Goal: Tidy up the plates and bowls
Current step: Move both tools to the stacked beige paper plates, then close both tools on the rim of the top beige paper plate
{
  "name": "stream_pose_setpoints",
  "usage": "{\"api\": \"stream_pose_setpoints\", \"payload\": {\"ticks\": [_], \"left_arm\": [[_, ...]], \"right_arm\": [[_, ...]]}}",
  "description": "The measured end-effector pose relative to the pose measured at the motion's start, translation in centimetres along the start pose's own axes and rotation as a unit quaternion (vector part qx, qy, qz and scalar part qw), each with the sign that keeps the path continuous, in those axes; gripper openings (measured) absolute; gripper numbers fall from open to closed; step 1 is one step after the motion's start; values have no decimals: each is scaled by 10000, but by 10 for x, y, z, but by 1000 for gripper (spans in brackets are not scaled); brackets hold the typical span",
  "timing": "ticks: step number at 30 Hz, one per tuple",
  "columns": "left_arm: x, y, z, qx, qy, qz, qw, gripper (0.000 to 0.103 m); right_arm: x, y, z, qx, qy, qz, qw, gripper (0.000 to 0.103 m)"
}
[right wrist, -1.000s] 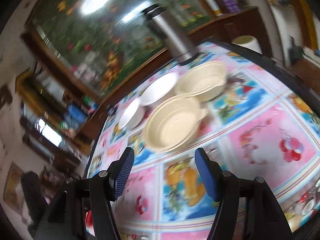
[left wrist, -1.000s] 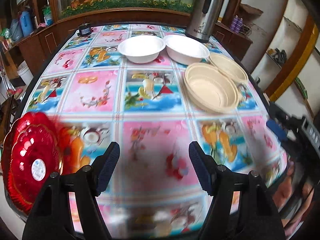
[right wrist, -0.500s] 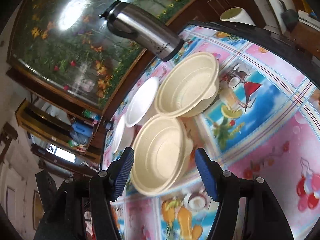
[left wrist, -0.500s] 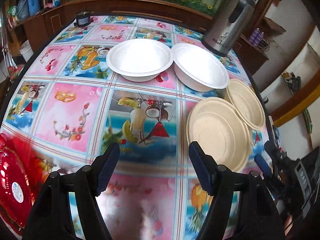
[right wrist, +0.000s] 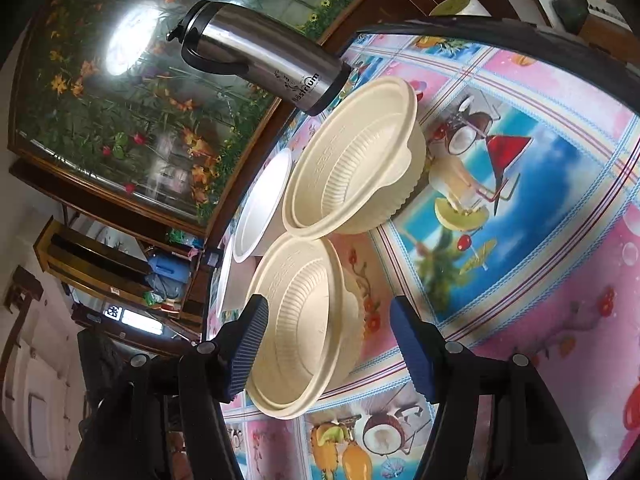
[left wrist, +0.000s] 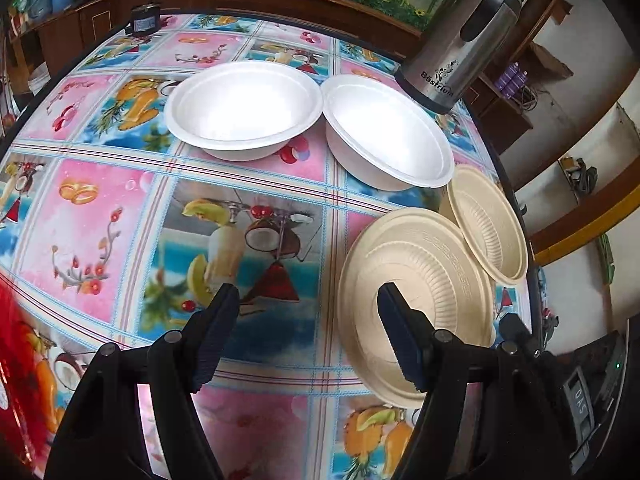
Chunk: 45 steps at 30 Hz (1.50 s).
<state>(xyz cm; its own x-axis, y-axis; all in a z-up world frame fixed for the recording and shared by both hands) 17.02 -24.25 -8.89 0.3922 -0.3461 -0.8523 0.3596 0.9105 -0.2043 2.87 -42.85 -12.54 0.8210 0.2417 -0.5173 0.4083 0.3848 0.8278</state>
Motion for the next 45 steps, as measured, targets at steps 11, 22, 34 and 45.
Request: {"api": "stream_pose_setpoints", "payload": {"ticks": [11,22,34,45], "left_arm": [[9,-14,-2,52,-4,-249,9997,71],[17,-17,-6,254,-36,-68,9996,71],[25,-15,-11,339,-36,-6,9994,41],[28,-22,-12,476,-54,-160,9987,11]], "right_arm": [[7,2,-5,-9,25,-48,10000,57],[12,3,-4,-8,55,-20,10000,52],[20,2,-4,-133,26,-318,9994,19],[21,8,-7,-302,-13,-333,9990,16]]}}
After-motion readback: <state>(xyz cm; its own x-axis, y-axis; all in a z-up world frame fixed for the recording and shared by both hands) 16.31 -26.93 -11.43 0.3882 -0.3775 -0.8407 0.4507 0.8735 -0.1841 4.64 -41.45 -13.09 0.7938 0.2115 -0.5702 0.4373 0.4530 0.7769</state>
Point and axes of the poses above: each gripper's, at about its wrist camera, not at the fingertips, and x roughly the way its jaws point, y to its left, z to its top, the point moved 4 cm from there along x, roughly the way its jaws point, and after that the axes turned 11 degrees about x, right-handed, at the moved point
